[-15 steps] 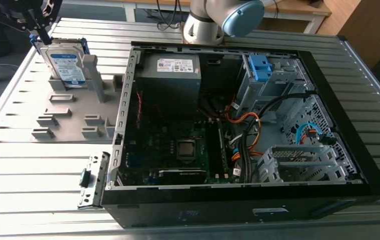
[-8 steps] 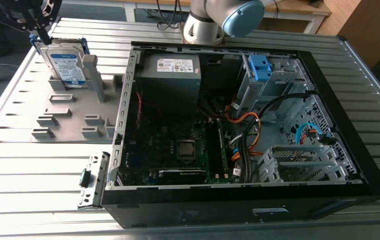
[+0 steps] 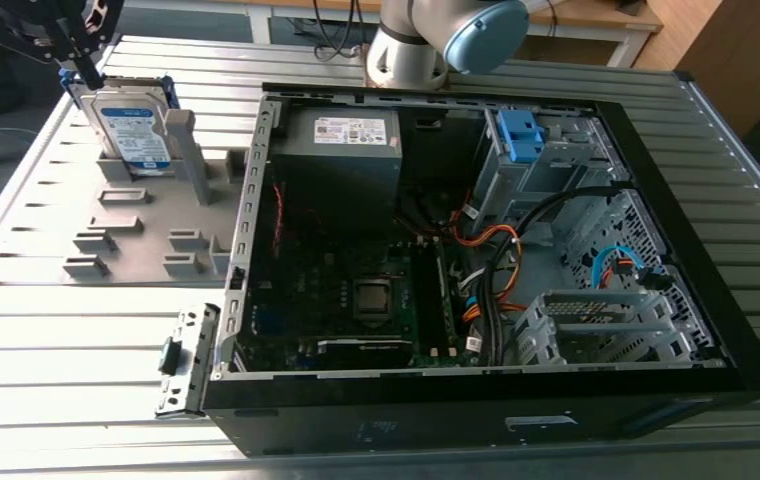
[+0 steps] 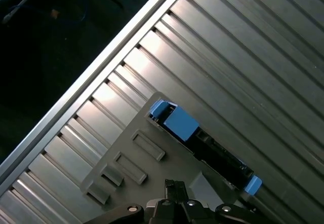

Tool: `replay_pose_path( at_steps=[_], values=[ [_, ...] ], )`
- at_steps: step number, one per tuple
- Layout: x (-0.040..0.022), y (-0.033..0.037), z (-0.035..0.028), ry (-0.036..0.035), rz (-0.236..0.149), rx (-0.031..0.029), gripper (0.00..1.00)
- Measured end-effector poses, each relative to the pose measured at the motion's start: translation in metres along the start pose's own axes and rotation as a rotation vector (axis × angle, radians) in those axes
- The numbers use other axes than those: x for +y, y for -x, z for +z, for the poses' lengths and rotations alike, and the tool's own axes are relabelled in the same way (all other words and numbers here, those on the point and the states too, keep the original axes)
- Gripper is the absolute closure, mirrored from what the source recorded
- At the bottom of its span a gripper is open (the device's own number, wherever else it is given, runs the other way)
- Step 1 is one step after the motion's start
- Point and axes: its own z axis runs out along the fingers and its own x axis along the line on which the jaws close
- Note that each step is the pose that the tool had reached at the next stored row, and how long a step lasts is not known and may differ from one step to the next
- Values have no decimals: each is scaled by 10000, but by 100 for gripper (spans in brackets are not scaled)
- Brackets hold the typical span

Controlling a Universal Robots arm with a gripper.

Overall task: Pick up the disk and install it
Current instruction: 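Pick up the disk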

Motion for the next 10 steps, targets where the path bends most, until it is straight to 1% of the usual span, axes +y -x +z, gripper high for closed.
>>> replay_pose_path(
  at_steps=[10],
  values=[
    [0,0,0,5,-212,5,89]
  ],
)
